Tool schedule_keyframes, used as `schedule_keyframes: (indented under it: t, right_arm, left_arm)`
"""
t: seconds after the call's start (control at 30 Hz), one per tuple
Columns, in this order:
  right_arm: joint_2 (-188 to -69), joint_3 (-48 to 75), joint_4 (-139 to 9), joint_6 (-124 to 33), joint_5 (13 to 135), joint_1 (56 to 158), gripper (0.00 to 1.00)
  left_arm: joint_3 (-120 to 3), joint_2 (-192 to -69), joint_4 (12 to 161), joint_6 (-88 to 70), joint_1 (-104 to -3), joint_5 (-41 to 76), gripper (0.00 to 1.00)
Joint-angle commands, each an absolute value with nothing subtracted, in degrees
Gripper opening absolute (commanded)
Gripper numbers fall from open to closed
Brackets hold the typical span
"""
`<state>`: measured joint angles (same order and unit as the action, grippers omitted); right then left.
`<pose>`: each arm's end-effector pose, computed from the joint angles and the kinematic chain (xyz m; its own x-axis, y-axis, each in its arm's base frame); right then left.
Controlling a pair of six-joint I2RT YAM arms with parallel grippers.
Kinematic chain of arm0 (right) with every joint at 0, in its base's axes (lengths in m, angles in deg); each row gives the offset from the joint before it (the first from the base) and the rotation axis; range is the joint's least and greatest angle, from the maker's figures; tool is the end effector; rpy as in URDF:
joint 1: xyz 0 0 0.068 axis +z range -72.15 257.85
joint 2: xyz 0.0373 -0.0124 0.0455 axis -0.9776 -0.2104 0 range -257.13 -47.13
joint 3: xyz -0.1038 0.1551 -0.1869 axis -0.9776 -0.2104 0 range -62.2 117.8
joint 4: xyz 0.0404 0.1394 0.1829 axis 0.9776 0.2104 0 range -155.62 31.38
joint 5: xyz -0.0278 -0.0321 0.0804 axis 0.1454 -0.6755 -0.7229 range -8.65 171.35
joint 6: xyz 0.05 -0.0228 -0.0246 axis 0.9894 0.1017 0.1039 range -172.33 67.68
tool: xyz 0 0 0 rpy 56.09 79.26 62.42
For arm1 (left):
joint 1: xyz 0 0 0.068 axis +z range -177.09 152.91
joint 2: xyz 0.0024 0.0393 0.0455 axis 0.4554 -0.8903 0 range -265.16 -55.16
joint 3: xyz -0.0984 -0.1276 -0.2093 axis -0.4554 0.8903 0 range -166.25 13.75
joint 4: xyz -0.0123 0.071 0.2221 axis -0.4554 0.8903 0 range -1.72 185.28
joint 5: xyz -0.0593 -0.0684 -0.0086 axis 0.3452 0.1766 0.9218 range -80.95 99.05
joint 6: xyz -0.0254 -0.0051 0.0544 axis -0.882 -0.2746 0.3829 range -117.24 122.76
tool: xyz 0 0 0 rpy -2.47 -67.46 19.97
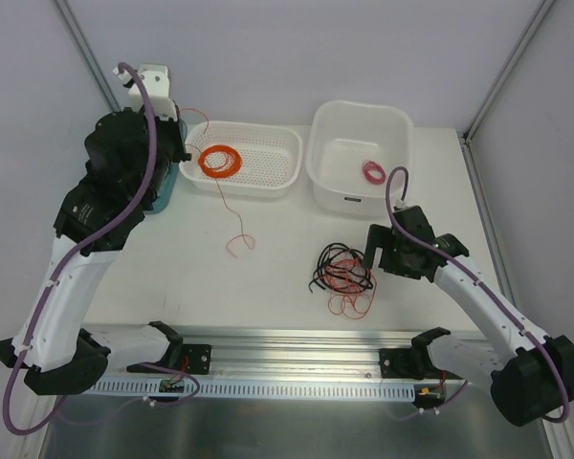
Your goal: Untangle the cables
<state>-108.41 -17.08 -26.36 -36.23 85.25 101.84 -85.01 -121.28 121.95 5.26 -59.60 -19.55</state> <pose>0.1729 0.0735 0.2374 -0.8254 -0.0645 -0.5608 -0.1472 0.9837 0.1034 0.1622 -0.0780 0.5111 -0.0123 0.0533 -0.9985 0.0690 0.9962 0.0523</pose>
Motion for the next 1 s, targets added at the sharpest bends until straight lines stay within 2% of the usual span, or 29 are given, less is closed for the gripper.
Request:
schedule_keyframes:
  t: [0.0, 0.3, 0.43, 0.67, 0.97]
  right_arm:
    - [-104.5, -13.7, -22.2, -38.8, 86.5, 102.2, 0.97]
    - [-99.3, -12.4, -21.2, -39.8, 86.6, 102.1, 0.97]
    - [-98.5, -12.6, -21.1, -39.7, 86.4, 102.2, 0.97]
    - [-98.4, -13.9, -22.0, -39.4, 84.6, 102.2, 0.97]
    - [-100.5, -14.0, -23.1, -40.2, 83.4, 102.1, 0.97]
  left_arm:
    - [-92.7, -122.8, 118.2, 5.5, -59.1, -17.7, 0.00]
    - [-112.3, -135.5, 114.9, 9.1, -57.3, -13.4, 0.00]
    - [-120.1, -140.6, 109.0, 7.9, -56.5, -9.2, 0.00]
    - [-121.6, -146.5, 96.1, 7.8, -53.0, -4.1, 0.00]
    - [-123.3, -150.4, 88.5, 1.2, -47.3, 2.1, 0.00]
